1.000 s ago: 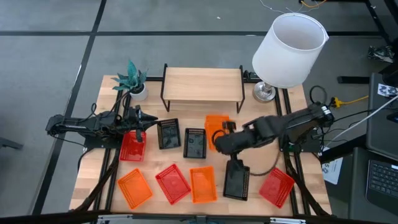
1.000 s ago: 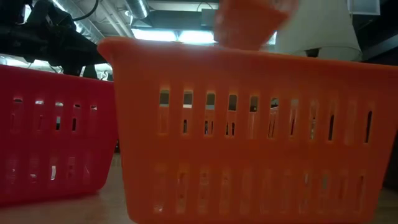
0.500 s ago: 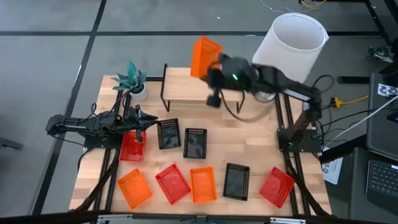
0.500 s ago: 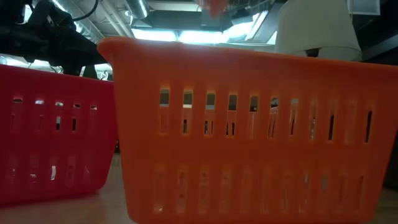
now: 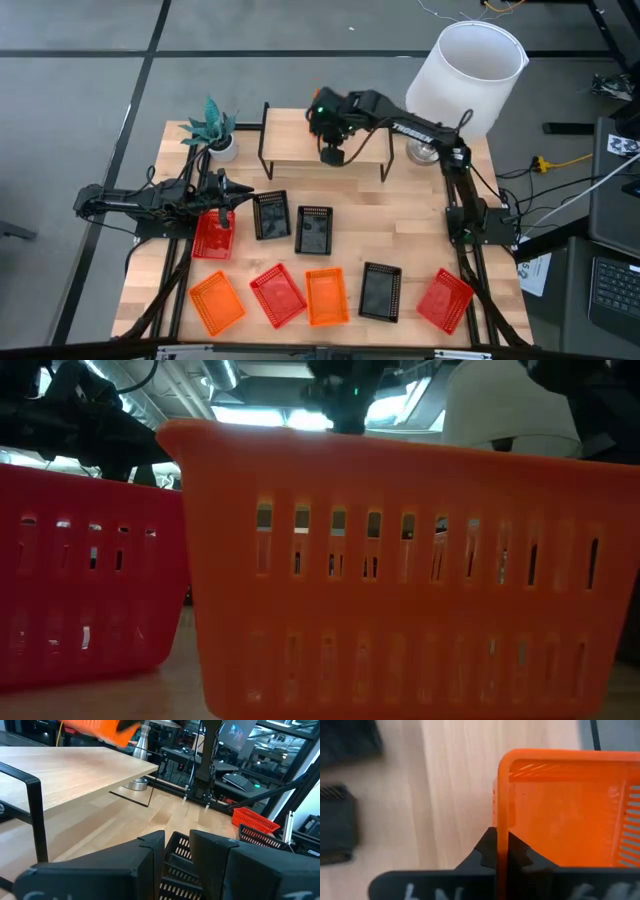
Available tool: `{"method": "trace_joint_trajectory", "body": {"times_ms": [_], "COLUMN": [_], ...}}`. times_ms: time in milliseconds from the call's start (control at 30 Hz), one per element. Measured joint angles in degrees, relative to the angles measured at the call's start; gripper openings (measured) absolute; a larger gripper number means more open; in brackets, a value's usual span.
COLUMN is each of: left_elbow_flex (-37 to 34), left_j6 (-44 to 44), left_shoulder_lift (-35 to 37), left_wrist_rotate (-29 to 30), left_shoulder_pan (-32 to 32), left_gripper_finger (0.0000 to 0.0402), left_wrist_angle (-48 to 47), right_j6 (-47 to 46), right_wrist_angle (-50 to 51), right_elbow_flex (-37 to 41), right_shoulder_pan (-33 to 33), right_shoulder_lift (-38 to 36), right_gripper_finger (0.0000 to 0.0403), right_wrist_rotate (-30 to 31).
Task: Stack baskets on shelf by color
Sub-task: Put the top right orange bin on the shelf
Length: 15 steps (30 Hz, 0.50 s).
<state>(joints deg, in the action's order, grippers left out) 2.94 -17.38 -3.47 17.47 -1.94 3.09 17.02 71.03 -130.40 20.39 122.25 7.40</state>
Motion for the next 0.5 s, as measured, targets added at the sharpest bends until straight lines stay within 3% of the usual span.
{"method": "trace_joint_trajectory", "body": {"times_ms": [233, 500], "left_elbow_flex": [0.0, 0.0], "left_j6": [2.8, 2.7], "left_shoulder_lift": [0.0, 0.0], "left_wrist_rotate": [0.0, 0.0], "left_shoulder_pan": [0.0, 0.0], "left_gripper_finger": [0.0082, 0.0082], "left_wrist_angle": [0.0, 0.0], "right_j6": [2.0, 1.5], "right_wrist_angle": [0.0, 0.6], "right_elbow_flex": [5.5, 5.1], "right_shoulder_pan": [-0.6, -1.0], "right_shoulder_lift": [1.0, 0.9], "right_gripper_finger": [0.0, 0.0005], "right_wrist_rotate": [0.6, 0.5]}}
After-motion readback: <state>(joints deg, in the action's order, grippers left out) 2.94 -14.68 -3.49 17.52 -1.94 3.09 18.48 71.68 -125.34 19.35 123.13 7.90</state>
